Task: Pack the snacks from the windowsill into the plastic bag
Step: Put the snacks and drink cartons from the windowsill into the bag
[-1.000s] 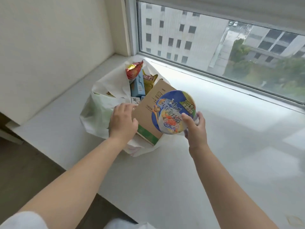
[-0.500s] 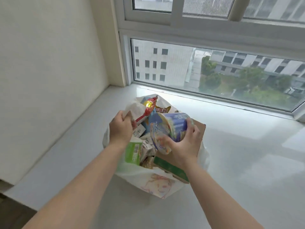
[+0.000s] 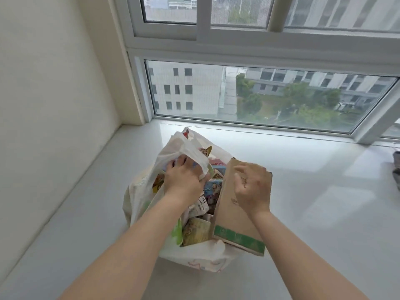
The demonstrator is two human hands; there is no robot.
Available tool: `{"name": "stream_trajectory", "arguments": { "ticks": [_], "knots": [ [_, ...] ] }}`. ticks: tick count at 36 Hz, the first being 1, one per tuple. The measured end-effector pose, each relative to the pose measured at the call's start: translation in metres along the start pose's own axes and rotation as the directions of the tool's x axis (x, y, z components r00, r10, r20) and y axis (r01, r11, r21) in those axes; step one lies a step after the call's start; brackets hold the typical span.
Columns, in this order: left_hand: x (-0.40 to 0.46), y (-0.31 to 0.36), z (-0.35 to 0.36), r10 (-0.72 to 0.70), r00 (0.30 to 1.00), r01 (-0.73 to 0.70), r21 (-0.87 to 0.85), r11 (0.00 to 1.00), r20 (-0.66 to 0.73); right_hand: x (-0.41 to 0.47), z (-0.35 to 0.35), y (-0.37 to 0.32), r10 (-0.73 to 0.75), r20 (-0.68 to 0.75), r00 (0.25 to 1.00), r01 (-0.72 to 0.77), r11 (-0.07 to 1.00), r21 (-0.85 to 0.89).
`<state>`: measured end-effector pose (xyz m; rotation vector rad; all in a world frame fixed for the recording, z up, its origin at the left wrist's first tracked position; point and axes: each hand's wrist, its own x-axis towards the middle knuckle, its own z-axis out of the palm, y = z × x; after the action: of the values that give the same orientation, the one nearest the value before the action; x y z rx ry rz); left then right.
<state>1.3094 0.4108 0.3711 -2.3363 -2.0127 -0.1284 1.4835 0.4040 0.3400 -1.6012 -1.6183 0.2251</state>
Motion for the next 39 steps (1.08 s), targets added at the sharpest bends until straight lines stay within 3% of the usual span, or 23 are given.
{"name": "stream_trajectory", "arguments": {
  "ticks": [2,4,5,6,11,18,24,28,34,39],
  "knots": [
    [0.002,-0.002,0.001,-0.017,1.0,0.017,0.043,0.999,-0.003,0.003,-0.006,0.017,0.299,-0.07,0.952,-0.303,0.951,-0.062],
    [0.005,-0.003,0.001,-0.029,1.0,0.03,0.05,0.998,-0.004,0.003,-0.007,0.031,0.675,0.08,0.733,-0.673,0.737,-0.056],
    [0.006,-0.004,0.001,-0.037,0.999,0.037,0.049,0.998,-0.003,0.001,-0.006,0.035,0.765,0.173,0.62,-0.769,0.637,-0.055],
    [0.007,-0.004,0.001,-0.04,0.999,0.039,0.048,0.998,0.003,-0.002,-0.003,0.04,0.785,0.243,0.569,-0.798,0.599,-0.064],
    [0.012,-0.003,0.001,-0.042,0.998,0.037,0.089,0.995,0.05,-0.012,0.019,0.042,0.659,0.345,0.668,-0.722,0.686,0.088],
    [0.008,0.011,0.007,0.077,0.996,-0.08,0.093,0.992,0.04,-0.022,0.033,0.04,0.652,0.319,0.688,-0.676,0.736,-0.046],
    [0.002,0.032,0.042,0.148,0.969,-0.176,0.132,0.975,0.2,-0.019,0.031,0.05,0.647,0.314,0.695,-0.658,0.748,-0.084],
    [-0.003,0.043,0.064,0.164,0.946,-0.2,0.106,0.974,0.28,-0.02,0.029,0.05,0.588,0.292,0.754,-0.568,0.807,-0.161],
    [-0.003,0.056,0.071,0.097,0.952,-0.116,0.049,0.992,0.289,-0.022,0.023,0.052,0.525,0.333,0.783,-0.491,0.851,-0.187],
    [-0.018,0.08,0.071,-0.185,0.958,0.201,-0.055,0.978,0.219,-0.019,0.018,0.057,0.507,0.378,0.774,-0.497,0.858,-0.132]
  ]
}}
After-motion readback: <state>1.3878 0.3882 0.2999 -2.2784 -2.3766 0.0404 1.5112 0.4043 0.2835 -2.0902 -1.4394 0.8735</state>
